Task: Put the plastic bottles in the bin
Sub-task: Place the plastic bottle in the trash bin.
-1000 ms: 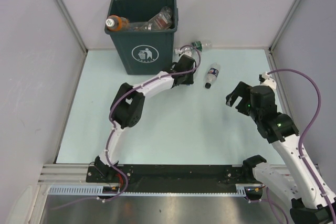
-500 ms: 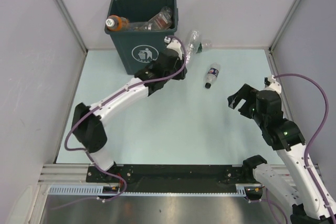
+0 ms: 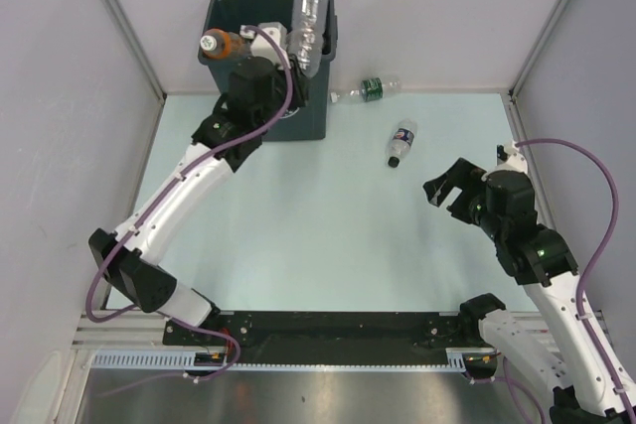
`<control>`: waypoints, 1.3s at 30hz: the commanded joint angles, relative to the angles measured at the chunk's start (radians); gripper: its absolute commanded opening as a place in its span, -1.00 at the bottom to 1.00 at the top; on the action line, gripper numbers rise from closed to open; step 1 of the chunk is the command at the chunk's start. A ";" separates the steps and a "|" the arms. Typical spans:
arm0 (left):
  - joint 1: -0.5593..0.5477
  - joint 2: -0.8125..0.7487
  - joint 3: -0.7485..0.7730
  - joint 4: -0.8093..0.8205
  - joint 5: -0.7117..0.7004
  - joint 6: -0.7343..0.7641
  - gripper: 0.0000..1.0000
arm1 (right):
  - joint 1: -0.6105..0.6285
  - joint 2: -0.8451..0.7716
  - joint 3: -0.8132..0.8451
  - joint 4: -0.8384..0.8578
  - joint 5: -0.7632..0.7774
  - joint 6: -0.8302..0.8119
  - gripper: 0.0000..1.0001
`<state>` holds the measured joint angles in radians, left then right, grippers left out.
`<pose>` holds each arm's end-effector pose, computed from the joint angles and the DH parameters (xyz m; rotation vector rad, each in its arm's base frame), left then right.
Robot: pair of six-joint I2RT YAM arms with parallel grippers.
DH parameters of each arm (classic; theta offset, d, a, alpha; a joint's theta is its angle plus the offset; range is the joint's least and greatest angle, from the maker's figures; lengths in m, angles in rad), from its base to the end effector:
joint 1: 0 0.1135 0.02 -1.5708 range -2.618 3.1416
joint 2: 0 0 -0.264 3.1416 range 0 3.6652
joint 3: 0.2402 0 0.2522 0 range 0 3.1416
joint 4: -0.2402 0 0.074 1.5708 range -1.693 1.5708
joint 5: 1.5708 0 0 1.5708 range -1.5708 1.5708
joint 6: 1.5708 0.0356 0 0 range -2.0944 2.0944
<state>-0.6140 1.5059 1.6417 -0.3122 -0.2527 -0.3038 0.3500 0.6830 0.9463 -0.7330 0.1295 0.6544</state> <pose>0.2865 -0.1911 0.4505 0.0866 1.7609 -0.4507 0.1271 0.0415 0.3523 0.3955 2.0346 0.4943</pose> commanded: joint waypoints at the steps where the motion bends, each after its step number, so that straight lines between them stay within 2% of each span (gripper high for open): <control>1: 0.086 -0.047 0.055 0.044 -0.037 -0.012 -0.99 | -0.003 -0.005 0.002 0.047 -0.045 0.011 0.89; 5: 0.175 -0.047 0.067 0.090 -0.030 -0.015 -1.00 | -0.005 0.006 0.002 0.064 -0.054 0.011 0.89; 11: 0.284 0.043 0.151 0.062 0.030 -0.046 -0.99 | -0.006 0.016 0.002 0.083 -0.080 0.019 0.89; 16: 0.322 0.128 0.222 0.065 0.067 -0.054 -0.99 | -0.006 0.020 0.002 0.113 -0.105 0.031 0.89; 21: 0.349 0.266 0.388 0.018 0.109 -0.060 -0.99 | -0.011 0.038 0.002 0.119 -0.114 0.033 0.89; 22: 0.350 0.286 0.415 -0.007 0.105 -0.060 -0.75 | -0.009 0.039 0.002 0.118 -0.114 0.034 0.89; 25: 0.361 0.344 0.507 -0.057 0.093 -0.067 0.20 | -0.011 0.036 0.002 0.118 -0.114 0.037 0.89; 28: 0.365 0.349 0.534 -0.061 0.073 -0.069 0.74 | -0.013 0.036 0.005 0.115 -0.116 0.037 0.89; 33: 0.369 0.257 0.477 -0.021 0.121 -0.072 0.85 | -0.014 0.039 0.003 0.113 -0.120 0.040 0.89; 37: 0.370 0.088 0.258 0.088 0.112 -0.077 0.89 | -0.014 0.044 0.003 0.115 -0.119 0.047 0.89; 39: 0.370 0.048 0.213 0.113 0.075 -0.066 0.89 | -0.014 0.043 0.003 0.116 -0.120 0.047 0.88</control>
<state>-0.2481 1.7161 1.9327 -0.3195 -0.1532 -0.3668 0.3408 0.7277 0.9463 -0.6521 0.0181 0.6865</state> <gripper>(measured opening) 0.943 0.943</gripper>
